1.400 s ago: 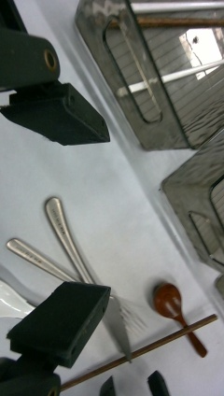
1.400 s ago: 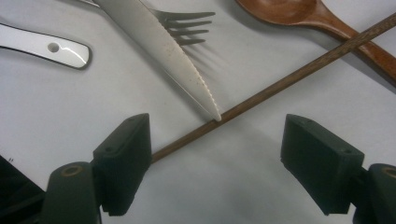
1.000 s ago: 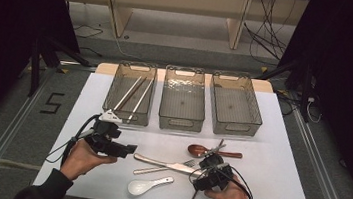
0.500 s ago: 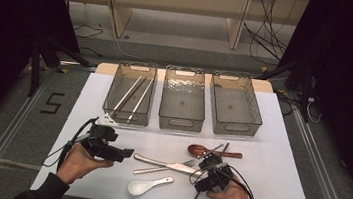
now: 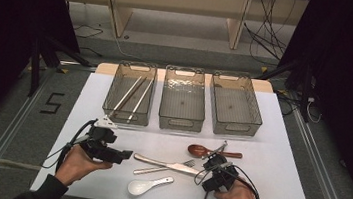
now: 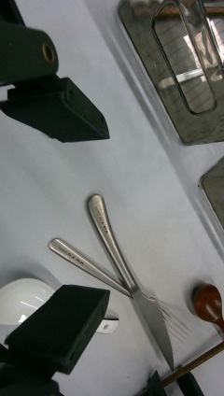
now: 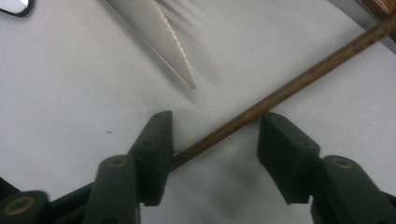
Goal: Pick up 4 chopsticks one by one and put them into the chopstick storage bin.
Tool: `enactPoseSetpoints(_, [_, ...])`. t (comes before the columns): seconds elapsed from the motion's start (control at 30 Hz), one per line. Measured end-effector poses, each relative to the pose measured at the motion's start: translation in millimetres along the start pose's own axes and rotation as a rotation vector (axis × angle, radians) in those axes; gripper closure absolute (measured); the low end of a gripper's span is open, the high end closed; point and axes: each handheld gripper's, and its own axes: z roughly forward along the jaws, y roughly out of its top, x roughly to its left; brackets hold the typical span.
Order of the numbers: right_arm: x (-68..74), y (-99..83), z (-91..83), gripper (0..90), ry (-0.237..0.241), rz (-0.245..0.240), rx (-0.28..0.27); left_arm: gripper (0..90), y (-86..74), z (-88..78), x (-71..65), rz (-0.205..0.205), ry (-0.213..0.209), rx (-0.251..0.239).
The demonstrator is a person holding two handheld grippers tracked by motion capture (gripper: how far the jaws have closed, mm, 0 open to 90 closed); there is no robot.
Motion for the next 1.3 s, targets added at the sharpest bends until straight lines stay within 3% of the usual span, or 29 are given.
enactPoseSetpoints(0.27, [-9.2,-4.1,-3.2,65.9,0.003,0.01,0.005,18.5,-0.4,1.0,-0.3,0.005,-0.001,0.003])
enactPoseSetpoints(0.7, [-18.7,-7.9,-4.6,83.9,0.001,0.029,0.009,18.6,-1.0,2.1,-1.2,0.004,-0.007,0.011])
enactPoseSetpoints(1.0, [-19.7,-8.0,-5.8,86.2,0.005,0.01,0.0,18.7,0.3,2.2,-1.3,0.007,-0.018,0.003])
enactPoseSetpoints(1.3, [-18.2,-7.3,-21.3,86.5,0.021,-0.068,-0.072,18.6,3.2,3.1,-4.5,0.044,-0.045,0.005])
